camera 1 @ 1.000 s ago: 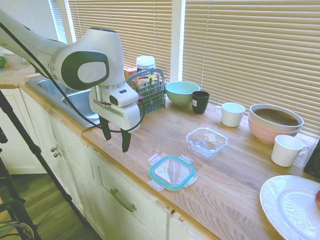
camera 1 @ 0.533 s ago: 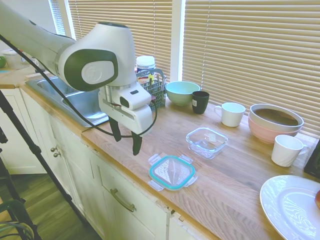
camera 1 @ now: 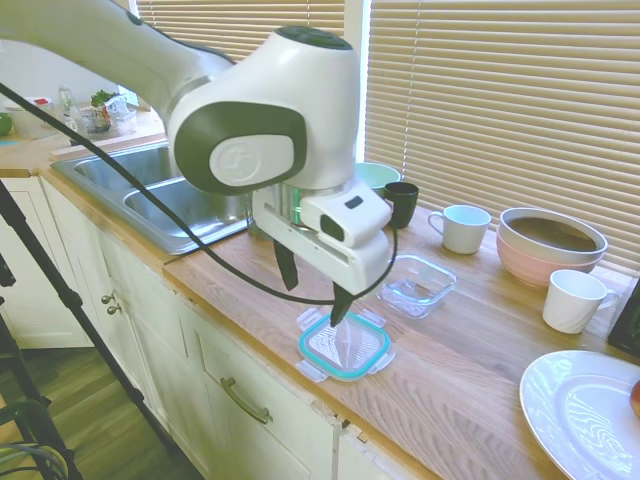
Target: Cover the lid of the food container
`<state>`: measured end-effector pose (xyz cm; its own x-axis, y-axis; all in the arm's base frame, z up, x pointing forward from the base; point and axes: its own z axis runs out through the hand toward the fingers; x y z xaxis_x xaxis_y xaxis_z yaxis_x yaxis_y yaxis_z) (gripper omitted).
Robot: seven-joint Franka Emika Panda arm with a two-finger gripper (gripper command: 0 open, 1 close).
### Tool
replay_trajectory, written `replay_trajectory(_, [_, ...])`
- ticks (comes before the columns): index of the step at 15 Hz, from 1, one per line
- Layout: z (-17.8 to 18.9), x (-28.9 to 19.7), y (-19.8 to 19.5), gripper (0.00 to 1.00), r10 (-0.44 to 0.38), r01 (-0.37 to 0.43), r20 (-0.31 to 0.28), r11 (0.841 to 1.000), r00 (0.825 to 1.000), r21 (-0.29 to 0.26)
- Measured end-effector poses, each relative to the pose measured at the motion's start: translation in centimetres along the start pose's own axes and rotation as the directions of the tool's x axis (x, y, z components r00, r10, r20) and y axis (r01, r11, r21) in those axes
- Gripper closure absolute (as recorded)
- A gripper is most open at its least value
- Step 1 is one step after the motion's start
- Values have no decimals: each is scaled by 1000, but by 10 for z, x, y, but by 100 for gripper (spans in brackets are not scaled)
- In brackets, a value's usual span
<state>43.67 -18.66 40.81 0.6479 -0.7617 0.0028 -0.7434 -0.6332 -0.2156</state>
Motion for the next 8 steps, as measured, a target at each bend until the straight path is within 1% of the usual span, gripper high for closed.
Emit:
replay_trajectory(3, [17,36,7,0,-38,36,36,998,999,47])
replay_trajectory(8, [42,78,22,0,-60,54,89,996,994,65])
